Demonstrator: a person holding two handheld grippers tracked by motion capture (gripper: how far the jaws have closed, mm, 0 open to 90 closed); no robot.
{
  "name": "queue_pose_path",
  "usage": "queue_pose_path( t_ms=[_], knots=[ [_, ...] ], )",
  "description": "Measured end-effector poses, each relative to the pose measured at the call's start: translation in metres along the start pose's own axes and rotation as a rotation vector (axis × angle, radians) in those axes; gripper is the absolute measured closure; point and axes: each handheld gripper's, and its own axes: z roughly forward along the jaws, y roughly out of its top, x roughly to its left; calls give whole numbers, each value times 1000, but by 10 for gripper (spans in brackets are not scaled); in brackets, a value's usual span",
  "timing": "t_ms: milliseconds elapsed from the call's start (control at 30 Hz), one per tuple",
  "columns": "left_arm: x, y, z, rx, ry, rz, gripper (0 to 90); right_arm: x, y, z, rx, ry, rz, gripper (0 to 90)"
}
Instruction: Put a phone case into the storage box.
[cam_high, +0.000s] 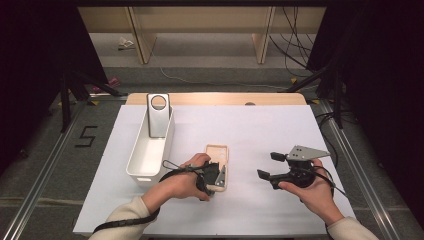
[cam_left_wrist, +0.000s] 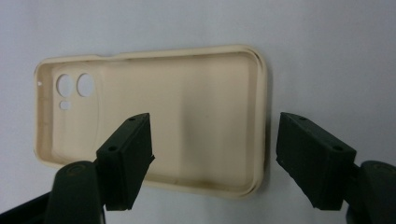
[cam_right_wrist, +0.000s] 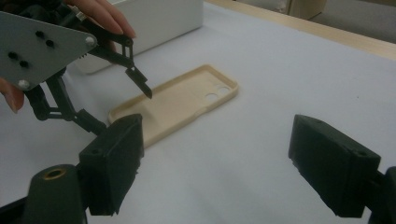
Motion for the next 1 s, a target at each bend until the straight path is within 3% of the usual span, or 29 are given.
queue_pose_path(
  t_ms=[300,667,1000],
  knots=[
    [0,0,2,11,-20,0,318,0,0,0,3,1,-1,192],
    [-1,-1,2,14,-90,-12,481,0,0,0,7,7,0,194],
    [-2,2,1,26,-129,22,627,1,0,1,9,11,-2,193]
  ],
)
